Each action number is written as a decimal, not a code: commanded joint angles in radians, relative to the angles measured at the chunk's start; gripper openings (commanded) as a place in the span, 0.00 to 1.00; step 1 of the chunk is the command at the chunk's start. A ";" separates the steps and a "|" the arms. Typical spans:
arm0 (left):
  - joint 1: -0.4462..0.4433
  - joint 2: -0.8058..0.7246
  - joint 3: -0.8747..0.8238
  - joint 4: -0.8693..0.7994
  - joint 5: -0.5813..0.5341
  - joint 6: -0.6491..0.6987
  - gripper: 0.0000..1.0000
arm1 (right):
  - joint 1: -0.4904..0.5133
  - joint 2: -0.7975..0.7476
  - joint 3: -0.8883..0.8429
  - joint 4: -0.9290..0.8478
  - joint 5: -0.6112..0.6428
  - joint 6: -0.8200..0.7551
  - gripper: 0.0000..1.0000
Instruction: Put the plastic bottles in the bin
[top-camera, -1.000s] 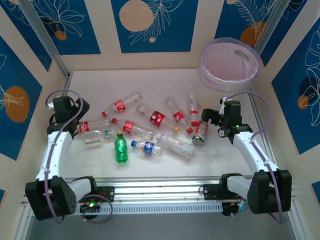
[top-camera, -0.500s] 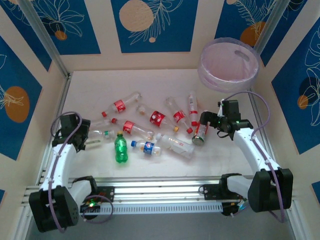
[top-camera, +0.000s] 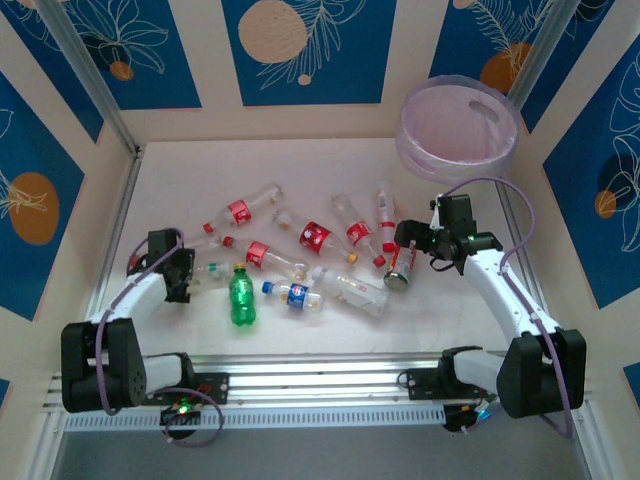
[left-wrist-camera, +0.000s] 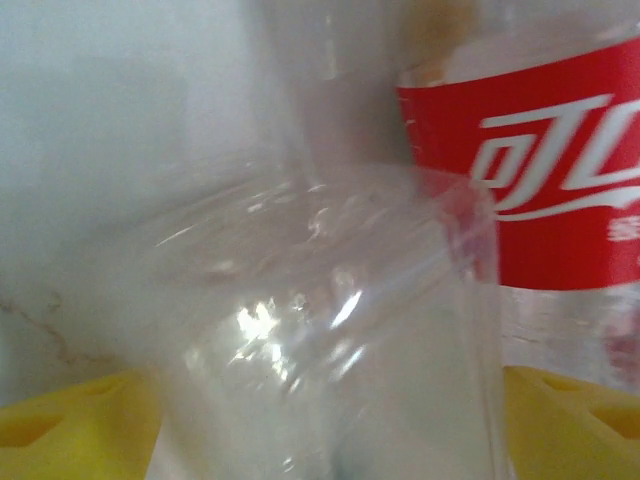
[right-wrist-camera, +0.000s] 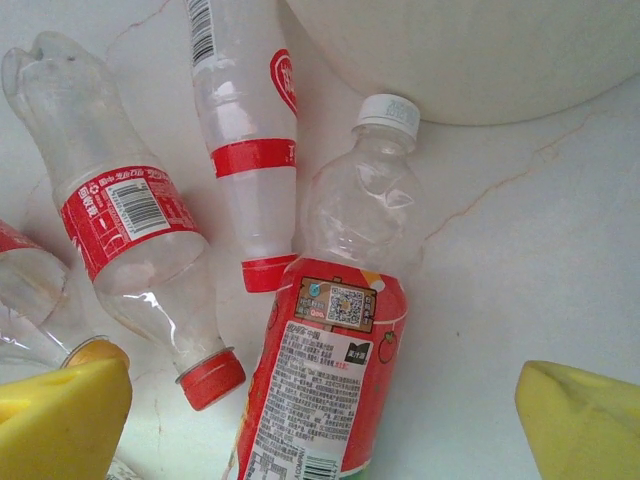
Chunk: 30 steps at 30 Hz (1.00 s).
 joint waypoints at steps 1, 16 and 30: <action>-0.007 0.014 -0.027 0.041 -0.047 -0.076 0.85 | 0.008 -0.010 0.033 -0.022 0.015 0.018 0.99; -0.008 -0.167 -0.055 -0.079 -0.109 -0.015 0.61 | 0.076 -0.068 0.064 -0.082 0.013 0.034 0.99; -0.148 -0.347 0.152 -0.137 0.020 0.320 0.59 | 0.446 0.059 0.334 -0.083 -0.323 -0.065 0.99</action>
